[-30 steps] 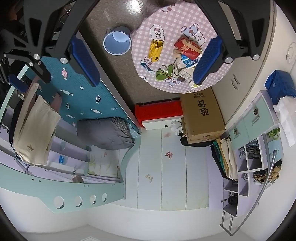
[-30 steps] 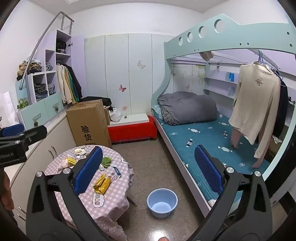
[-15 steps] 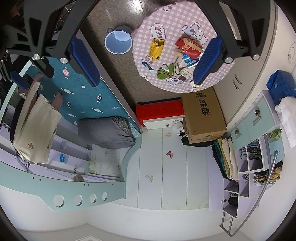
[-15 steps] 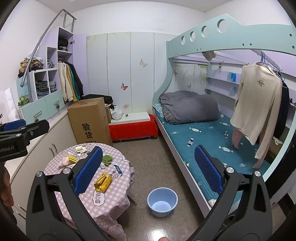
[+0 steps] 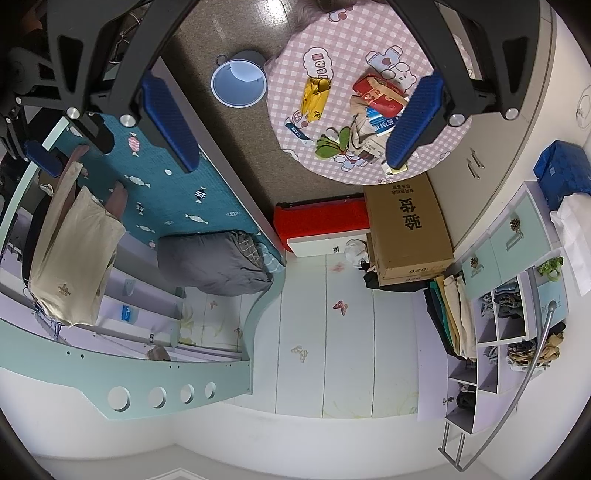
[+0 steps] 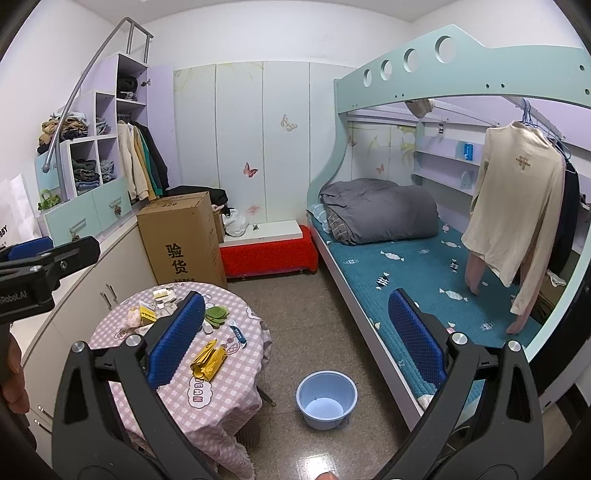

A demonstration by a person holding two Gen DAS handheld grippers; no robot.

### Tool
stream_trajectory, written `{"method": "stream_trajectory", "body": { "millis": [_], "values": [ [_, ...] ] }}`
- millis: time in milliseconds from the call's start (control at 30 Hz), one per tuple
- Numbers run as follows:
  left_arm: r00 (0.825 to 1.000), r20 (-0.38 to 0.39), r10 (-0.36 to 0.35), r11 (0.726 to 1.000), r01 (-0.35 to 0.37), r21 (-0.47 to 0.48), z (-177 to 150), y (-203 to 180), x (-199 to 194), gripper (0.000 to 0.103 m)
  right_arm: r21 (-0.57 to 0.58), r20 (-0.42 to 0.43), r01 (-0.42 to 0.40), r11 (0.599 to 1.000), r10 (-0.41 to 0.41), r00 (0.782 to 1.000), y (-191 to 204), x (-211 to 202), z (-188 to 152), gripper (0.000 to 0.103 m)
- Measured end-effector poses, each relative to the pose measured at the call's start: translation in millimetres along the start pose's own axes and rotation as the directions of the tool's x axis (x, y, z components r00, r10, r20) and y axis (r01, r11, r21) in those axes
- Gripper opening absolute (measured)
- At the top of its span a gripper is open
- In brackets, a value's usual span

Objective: Collect trash

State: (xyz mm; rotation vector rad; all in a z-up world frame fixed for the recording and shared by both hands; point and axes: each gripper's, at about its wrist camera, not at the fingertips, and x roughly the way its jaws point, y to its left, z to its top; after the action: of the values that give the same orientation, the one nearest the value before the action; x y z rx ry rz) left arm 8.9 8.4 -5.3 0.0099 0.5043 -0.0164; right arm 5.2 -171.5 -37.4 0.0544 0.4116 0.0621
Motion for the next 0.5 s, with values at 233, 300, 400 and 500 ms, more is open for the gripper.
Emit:
{"method": "stream_trajectory", "body": {
  "millis": [233, 300, 400, 500],
  "values": [
    [1.000, -0.002, -0.003, 1.000, 0.003, 0.004, 0.6, -3.3, -0.8, 0.099, 0.005, -0.004, 0.000, 1.000, 0.000, 1.000, -2.0, -0.8, -1.0, 0.097],
    [1.000, -0.002, -0.002, 1.000, 0.002, 0.002, 0.5, -3.3, -0.8, 0.099, 0.005, -0.004, 0.000, 1.000, 0.000, 1.000, -2.0, -0.7, -1.1, 0.097],
    [1.000, -0.003, -0.001, 1.000, 0.001, 0.001, 0.2, -4.0, -0.7, 0.099, 0.005, -0.004, -0.001, 1.000, 0.001, 1.000, -1.5, -0.9, -1.9, 0.097],
    [1.000, 0.000, -0.004, 1.000, 0.004, -0.001, -0.6, -7.8, -4.4, 0.099, 0.006, -0.005, -0.003, 1.000, 0.003, 1.000, -1.6, -0.6, -3.1, 0.097]
  ]
}}
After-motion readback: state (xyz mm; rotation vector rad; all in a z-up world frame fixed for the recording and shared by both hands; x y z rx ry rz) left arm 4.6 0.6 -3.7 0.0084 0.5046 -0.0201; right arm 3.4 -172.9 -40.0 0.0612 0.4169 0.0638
